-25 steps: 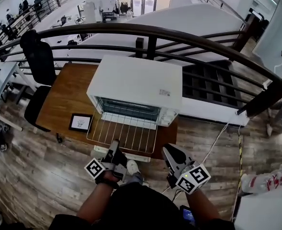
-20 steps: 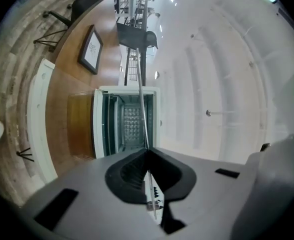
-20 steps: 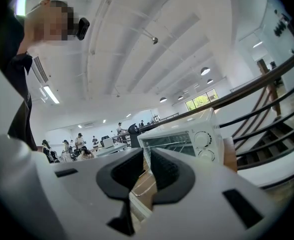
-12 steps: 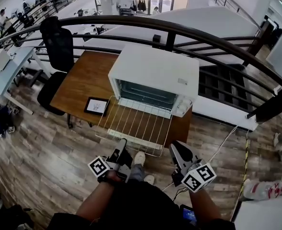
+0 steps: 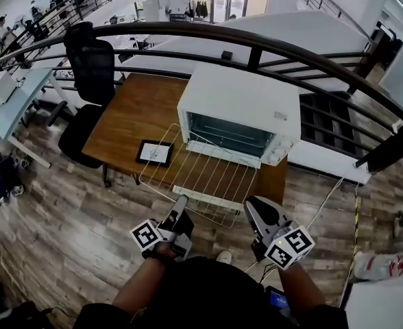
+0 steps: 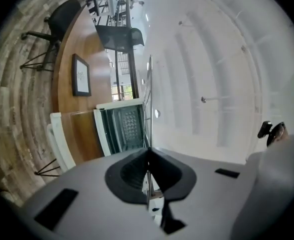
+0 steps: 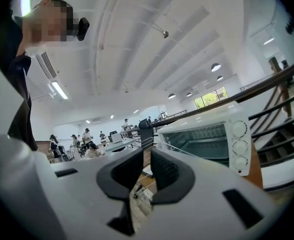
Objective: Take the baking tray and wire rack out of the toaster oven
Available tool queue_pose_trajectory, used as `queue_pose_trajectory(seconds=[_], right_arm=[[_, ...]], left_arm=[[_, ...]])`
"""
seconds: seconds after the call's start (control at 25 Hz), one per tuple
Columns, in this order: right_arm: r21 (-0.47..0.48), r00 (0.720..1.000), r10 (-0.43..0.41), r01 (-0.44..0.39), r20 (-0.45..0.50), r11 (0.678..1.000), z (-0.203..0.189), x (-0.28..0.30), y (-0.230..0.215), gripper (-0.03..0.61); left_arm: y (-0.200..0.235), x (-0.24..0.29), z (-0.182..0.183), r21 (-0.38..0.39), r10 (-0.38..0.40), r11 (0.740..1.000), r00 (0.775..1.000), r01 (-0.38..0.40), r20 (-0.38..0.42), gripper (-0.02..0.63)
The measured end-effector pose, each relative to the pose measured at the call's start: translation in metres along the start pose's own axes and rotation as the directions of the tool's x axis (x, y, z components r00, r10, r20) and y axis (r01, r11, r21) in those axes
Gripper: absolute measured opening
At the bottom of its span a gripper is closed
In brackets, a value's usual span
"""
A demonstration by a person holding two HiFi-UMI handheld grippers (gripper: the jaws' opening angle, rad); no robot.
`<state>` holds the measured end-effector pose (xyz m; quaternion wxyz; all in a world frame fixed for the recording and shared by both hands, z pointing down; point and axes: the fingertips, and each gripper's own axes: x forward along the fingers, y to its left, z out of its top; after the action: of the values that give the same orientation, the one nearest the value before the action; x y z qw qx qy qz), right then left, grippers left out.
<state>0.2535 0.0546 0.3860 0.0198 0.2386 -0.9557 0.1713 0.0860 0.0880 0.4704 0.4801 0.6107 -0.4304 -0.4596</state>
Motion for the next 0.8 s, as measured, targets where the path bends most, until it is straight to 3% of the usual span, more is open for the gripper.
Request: queue_pose_trajectory(seconds=[0.16, 0.4, 0.6, 0.8], right_arm=[[0.02, 0.999, -0.027, 0.026, 0.022, 0.999, 0.0, 0.041, 0.023, 0.038], [0.017, 0.999, 0.009, -0.009, 0.032, 1.0, -0.008, 0.103, 0.066, 0.038], [0.017, 1.0, 0.001, -0.001, 0.027, 1.0, -0.016, 0.158, 0.085, 0.038], [0.011, 0.998, 0.06, -0.06, 0.009, 0.998, -0.02, 0.212, 0.117, 0.038]], left_arm=[[-0.003, -0.005, 0.037, 0.016, -0.027, 0.999, 0.997, 0.028, -0.066, 0.012], [-0.002, -0.017, 0.098, 0.034, -0.056, 0.998, 0.99, 0.061, -0.126, 0.012], [0.003, -0.031, 0.153, 0.042, -0.07, 0.996, 0.987, 0.077, -0.144, 0.012], [0.009, -0.051, 0.202, 0.076, -0.042, 0.996, 0.991, 0.052, -0.129, 0.012]])
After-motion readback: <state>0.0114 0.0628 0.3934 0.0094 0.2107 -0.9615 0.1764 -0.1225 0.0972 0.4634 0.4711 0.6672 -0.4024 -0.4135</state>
